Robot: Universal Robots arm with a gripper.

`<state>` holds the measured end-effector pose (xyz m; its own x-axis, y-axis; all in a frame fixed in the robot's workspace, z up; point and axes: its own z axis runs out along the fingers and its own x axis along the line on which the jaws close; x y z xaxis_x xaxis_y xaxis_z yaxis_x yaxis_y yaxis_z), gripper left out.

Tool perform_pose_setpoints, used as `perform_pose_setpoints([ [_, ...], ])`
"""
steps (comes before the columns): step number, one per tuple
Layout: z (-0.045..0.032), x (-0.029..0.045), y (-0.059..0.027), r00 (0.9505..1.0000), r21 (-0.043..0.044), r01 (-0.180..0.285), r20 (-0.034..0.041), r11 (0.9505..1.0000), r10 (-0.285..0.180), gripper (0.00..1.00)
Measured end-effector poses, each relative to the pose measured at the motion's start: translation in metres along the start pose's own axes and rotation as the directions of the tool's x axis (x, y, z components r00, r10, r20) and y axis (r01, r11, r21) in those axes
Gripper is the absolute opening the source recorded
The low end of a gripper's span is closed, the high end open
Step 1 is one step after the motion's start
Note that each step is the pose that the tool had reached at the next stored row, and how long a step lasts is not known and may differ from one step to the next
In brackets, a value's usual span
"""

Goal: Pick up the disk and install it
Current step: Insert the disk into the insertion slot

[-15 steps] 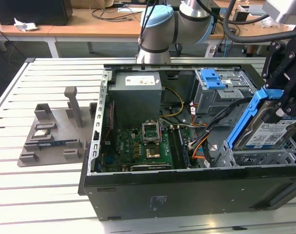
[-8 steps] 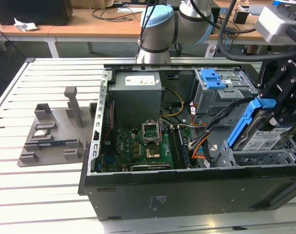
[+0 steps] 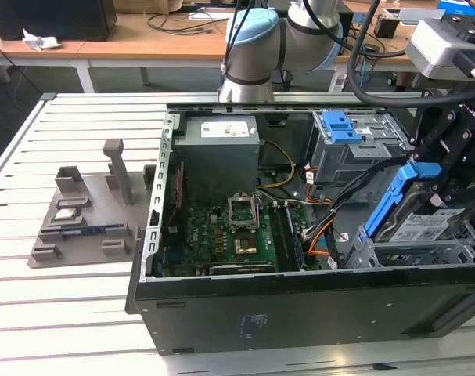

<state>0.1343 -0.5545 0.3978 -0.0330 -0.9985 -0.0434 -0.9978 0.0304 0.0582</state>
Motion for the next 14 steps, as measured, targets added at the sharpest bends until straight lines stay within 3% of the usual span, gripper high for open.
perform_pose_setpoints([
  [1, 0.0000, 0.0000, 0.0000, 1.0000, 0.0000, 0.000, -0.0001, 1.0000, 0.000, 0.44],
  [10, 0.0004, 0.0000, 0.0000, 1.0000, 0.0000, 0.000, -0.0001, 1.0000, 0.000, 0.42],
  [11, 0.0004, 0.0000, 0.0000, 1.0000, 0.0000, 0.000, -0.0001, 1.0000, 0.000, 0.29],
  [12, 0.0005, 0.0000, 0.0000, 1.0000, 0.0000, 0.000, -0.0001, 1.0000, 0.000, 0.29],
  [14, 0.0005, 0.0000, 0.0000, 1.0000, 0.0000, 0.000, -0.0001, 1.0000, 0.000, 0.17],
])
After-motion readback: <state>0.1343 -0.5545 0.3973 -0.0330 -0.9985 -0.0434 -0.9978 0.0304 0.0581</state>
